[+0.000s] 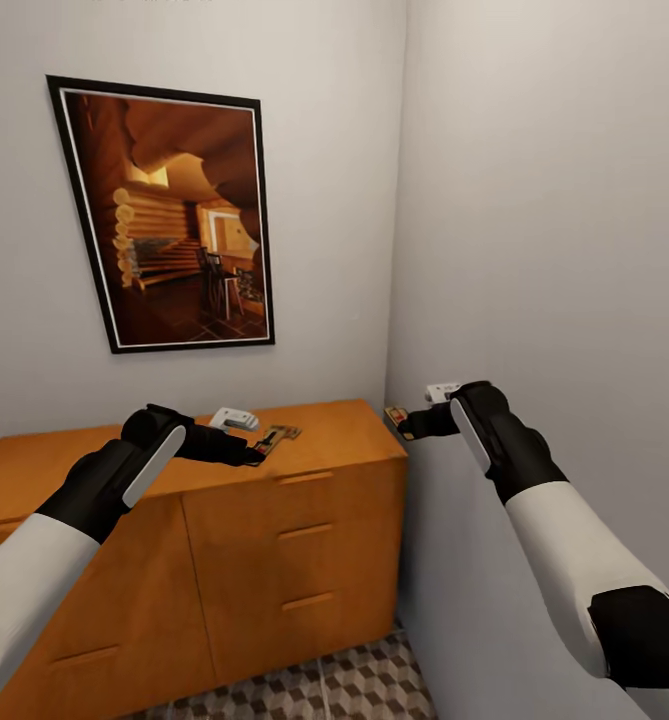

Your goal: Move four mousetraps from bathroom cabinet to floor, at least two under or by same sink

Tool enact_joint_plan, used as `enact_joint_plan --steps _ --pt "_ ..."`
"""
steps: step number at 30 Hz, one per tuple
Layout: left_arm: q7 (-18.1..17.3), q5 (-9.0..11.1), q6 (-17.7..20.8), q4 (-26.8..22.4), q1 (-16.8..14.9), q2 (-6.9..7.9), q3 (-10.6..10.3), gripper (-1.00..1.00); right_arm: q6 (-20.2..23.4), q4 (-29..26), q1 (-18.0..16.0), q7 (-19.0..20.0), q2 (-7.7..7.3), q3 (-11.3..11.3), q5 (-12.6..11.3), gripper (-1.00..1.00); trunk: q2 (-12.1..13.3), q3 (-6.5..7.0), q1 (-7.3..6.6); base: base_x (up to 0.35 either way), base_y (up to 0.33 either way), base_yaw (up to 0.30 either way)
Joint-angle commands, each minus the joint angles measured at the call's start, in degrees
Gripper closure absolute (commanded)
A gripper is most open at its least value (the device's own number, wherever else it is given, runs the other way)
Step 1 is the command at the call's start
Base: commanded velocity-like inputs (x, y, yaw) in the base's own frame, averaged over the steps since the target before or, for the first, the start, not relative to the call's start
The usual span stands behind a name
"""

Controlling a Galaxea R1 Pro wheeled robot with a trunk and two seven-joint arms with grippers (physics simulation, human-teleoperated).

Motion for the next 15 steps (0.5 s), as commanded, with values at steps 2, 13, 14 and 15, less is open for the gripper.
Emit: enact_joint_plan --steps 2,13,14,15 --pt "-0.59 -0.6 0.07 -0.03 -0.08 0.04 -0.06 1.0 0.22 0.06 -0.04 -0.49 -0.05 0.19 -0.7 1.0 -0.05 -0.07 -0.03 -0.277 0.0 0.0" --pt "-0.59 -0.6 0.07 0.42 -0.07 0.04 -0.05 1.0 0.22 0.19 0.33 -0.47 -0.14 0.19 -0.79 1.0 -0.05 -0.07 -0.03 -0.063 0.0 0.043" --pt "-0.59 -0.6 0.07 0.45 -0.07 0.04 -0.04 1.0 0.22 0.19 0.38 -0.48 -0.15 0.19 -0.82 1.0 -0.05 -0.07 -0.03 -0.005 0.0 0.212" --pt "-0.59 -0.6 0.07 0.51 -0.06 0.04 -0.04 1.0 0.22 0.2 0.4 -0.48 -0.15 0.19 -0.83 1.0 -0.05 -0.07 -0.03 -0.003 0.0 0.235"
